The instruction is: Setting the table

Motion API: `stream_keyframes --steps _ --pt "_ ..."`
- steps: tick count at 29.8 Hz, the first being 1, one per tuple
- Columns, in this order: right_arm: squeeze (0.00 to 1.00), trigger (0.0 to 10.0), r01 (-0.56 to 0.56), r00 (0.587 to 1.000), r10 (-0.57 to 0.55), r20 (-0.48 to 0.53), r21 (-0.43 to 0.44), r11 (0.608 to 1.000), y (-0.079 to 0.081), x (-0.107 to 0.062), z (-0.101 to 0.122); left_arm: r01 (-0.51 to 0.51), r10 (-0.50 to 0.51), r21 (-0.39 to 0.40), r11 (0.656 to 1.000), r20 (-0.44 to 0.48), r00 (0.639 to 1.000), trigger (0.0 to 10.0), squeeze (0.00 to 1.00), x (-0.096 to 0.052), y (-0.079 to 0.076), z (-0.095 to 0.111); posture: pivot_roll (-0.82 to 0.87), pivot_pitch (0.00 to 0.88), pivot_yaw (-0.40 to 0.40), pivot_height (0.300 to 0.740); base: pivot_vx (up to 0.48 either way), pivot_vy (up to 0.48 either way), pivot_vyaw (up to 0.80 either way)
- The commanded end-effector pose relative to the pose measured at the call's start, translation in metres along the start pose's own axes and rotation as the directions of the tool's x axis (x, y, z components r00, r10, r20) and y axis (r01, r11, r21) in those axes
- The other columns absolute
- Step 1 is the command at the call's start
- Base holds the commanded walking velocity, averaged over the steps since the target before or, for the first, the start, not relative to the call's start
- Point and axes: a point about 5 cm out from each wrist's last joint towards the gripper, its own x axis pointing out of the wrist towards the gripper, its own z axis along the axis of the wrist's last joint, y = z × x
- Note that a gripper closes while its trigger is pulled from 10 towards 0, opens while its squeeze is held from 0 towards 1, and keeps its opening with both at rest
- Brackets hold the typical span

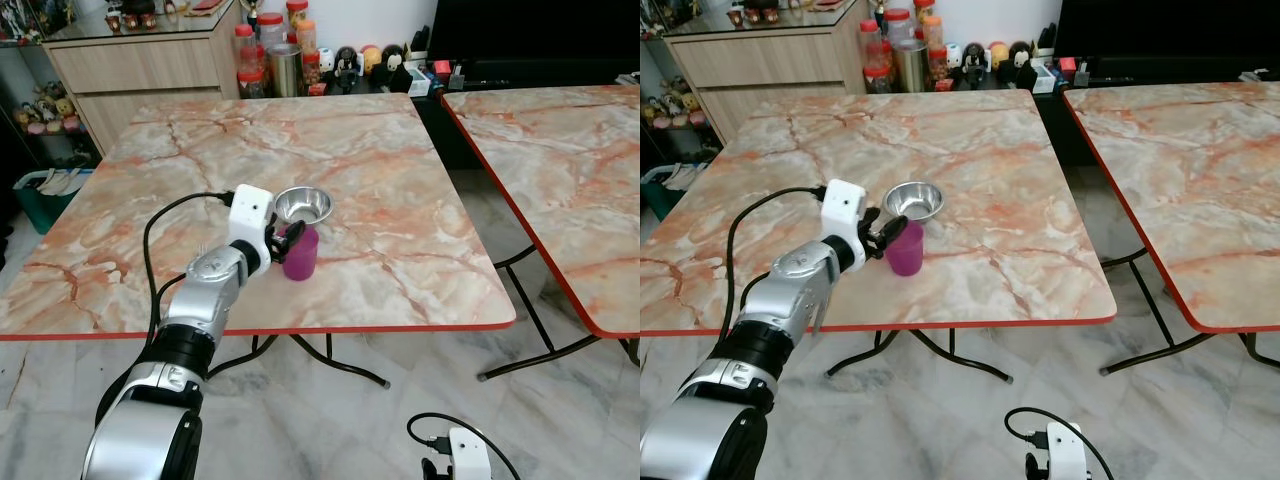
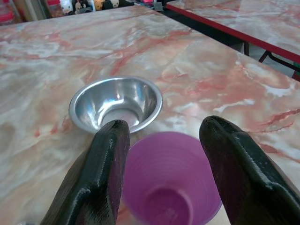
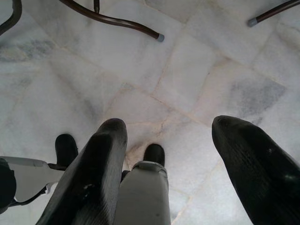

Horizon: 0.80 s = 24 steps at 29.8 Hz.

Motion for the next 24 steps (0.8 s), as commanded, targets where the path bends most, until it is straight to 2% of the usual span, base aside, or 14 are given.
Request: stream_keyframes --steps 1,5,11,17,24 --pt "0.00 10.0 0.007 1.000 -0.007 0.000 0.012 1.000 0.000 0.000 -0.001 0.002 -0.002 0.025 1.000 -0.005 1.000 10.0 0.00 0.002 0.000 0.001 -0.06 0.000 0.038 0.740 0.000 0.000 0.00" --pt "0.00 10.0 0.013 1.000 -0.012 -0.012 0.023 1.000 -0.001 -0.002 -0.007 0.000 0.000 0.056 0.998 -0.005 1.000 10.0 0.00 0.006 0.003 0.008 -0.06 0.000 0.048 0.740 0.000 0.000 0.00" --pt "0.00 10.0 0.013 1.000 -0.012 -0.020 0.026 1.000 -0.001 -0.003 -0.011 -0.013 0.023 0.126 0.992 -0.081 0.996 10.0 0.00 0.012 0.009 0.004 -0.06 0.000 0.050 0.740 0.000 0.000 0.00" --pt "0.00 10.0 0.013 1.000 -0.012 -0.021 0.027 1.000 -0.001 -0.004 -0.013 -0.037 0.053 0.119 0.992 -0.140 0.989 10.0 0.00 0.016 0.011 -0.002 -0.07 0.000 0.053 0.740 0.000 0.000 0.00" --pt "0.00 10.0 0.019 1.000 -0.018 -0.025 0.031 0.999 -0.003 -0.005 -0.017 -0.064 0.075 0.086 0.994 -0.141 0.987 10.0 0.00 0.018 0.012 -0.002 -0.09 0.000 0.056 0.740 0.000 0.000 0.00"
